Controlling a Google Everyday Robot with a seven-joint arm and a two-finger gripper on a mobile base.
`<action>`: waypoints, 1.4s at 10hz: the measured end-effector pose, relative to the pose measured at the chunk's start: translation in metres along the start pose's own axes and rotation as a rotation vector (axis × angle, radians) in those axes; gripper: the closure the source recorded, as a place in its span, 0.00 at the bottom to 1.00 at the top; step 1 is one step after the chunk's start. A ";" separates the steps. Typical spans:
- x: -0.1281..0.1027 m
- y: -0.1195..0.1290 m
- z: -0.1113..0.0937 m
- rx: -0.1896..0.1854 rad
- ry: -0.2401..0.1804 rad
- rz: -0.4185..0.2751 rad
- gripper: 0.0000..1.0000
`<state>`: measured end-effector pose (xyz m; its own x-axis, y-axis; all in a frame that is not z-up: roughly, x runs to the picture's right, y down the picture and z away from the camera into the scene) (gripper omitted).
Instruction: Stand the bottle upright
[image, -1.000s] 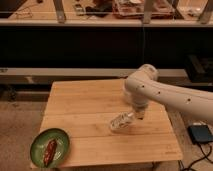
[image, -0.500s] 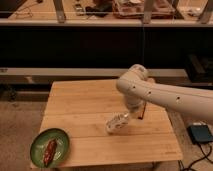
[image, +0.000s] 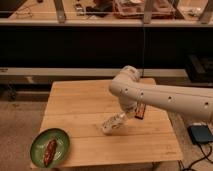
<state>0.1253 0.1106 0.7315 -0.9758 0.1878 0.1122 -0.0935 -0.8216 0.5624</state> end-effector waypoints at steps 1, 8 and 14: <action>-0.006 0.002 -0.003 -0.007 -0.014 0.008 0.76; -0.044 0.008 -0.017 -0.030 -0.115 0.042 0.76; -0.036 0.007 -0.013 -0.027 -0.159 0.015 0.76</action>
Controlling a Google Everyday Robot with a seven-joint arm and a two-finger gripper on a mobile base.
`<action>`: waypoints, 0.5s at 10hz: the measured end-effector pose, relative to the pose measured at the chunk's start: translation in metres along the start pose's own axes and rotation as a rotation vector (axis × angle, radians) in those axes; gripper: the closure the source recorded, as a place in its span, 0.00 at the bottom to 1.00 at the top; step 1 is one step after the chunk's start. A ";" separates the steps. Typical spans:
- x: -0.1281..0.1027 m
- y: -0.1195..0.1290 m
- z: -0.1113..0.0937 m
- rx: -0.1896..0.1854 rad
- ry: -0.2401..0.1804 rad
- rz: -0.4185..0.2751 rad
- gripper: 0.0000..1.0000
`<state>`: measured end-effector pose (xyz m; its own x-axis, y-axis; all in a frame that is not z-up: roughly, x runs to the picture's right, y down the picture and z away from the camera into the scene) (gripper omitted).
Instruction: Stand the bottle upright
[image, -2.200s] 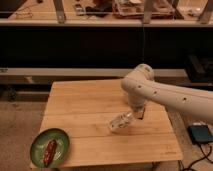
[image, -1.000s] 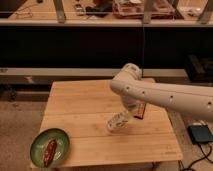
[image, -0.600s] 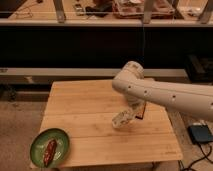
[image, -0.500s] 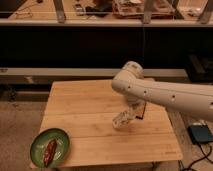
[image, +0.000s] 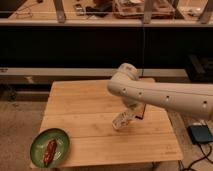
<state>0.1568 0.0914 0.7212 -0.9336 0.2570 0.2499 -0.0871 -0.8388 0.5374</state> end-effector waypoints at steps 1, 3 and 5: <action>0.001 0.000 0.000 -0.001 -0.003 -0.002 0.76; 0.004 0.000 -0.001 -0.003 -0.008 -0.007 0.76; 0.005 0.000 -0.003 -0.002 -0.005 -0.006 0.76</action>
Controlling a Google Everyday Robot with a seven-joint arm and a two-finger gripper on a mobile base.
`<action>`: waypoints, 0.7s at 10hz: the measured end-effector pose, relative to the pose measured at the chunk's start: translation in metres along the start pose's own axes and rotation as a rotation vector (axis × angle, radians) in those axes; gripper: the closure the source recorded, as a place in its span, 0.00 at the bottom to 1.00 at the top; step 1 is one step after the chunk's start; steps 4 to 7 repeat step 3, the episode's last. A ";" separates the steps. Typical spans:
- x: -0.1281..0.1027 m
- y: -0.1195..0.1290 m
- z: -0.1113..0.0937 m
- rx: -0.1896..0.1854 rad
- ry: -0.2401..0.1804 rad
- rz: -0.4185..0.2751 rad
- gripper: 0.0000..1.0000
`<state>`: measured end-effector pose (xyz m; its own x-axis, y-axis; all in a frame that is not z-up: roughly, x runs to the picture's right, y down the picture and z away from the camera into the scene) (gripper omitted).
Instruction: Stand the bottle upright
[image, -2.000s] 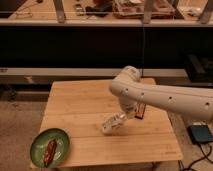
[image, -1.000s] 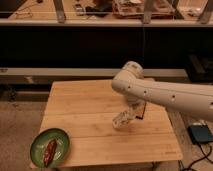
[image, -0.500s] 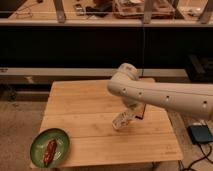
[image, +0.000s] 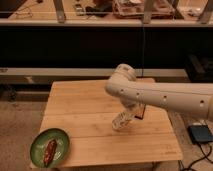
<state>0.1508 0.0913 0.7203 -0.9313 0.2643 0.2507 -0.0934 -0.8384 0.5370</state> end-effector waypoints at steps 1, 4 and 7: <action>0.002 -0.001 -0.001 0.003 0.011 0.005 0.76; 0.006 -0.001 -0.002 0.006 0.035 0.015 0.76; 0.006 -0.001 -0.002 0.006 0.035 0.015 0.76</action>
